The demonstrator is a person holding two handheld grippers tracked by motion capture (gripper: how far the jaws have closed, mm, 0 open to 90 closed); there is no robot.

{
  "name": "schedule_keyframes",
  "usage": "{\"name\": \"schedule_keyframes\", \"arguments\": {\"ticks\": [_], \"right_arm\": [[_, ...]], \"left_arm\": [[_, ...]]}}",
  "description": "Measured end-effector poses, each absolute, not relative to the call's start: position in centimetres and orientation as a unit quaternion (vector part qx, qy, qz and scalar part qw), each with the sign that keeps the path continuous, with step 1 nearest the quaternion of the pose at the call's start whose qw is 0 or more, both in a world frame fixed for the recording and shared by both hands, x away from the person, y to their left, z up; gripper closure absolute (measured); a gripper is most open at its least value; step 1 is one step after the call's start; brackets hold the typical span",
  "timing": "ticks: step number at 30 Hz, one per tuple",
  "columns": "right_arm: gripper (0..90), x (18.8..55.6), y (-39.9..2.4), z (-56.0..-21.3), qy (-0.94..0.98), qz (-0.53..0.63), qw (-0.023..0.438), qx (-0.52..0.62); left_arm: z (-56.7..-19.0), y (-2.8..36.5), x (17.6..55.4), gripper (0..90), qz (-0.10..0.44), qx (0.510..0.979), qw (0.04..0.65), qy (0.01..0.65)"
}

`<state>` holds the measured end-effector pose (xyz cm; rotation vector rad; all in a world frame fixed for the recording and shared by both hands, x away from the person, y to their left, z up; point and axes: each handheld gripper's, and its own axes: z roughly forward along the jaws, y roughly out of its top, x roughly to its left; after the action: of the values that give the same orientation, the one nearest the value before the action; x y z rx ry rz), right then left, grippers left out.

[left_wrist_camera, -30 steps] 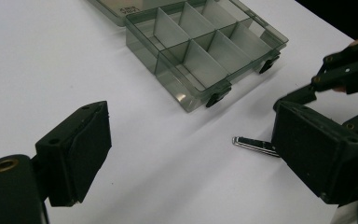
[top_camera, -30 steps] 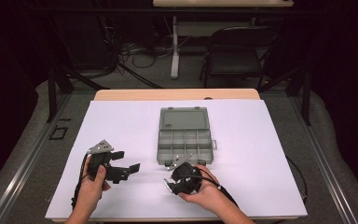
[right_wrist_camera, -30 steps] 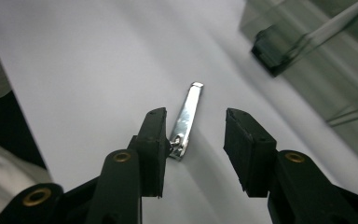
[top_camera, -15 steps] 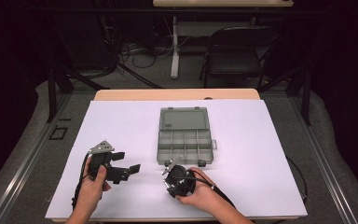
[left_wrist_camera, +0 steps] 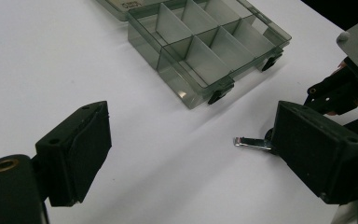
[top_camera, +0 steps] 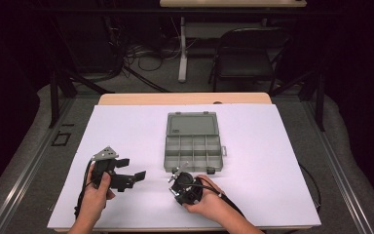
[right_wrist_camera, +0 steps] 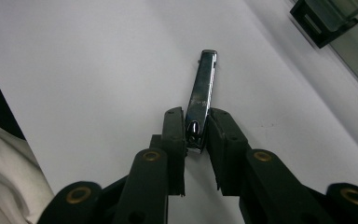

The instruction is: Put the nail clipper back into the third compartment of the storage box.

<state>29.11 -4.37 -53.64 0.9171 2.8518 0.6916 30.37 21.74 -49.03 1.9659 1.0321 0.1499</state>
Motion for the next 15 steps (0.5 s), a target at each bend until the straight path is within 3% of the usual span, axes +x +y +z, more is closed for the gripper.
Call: {"name": "schedule_keyframes", "arguments": {"ticks": [15], "right_arm": [[79.6,29.47,-4.53,-53.62,0.921,0.225,0.019,0.317]], "left_arm": [[-49.09,21.74,30.38,11.7,0.059,0.792,0.442,0.417]]}}
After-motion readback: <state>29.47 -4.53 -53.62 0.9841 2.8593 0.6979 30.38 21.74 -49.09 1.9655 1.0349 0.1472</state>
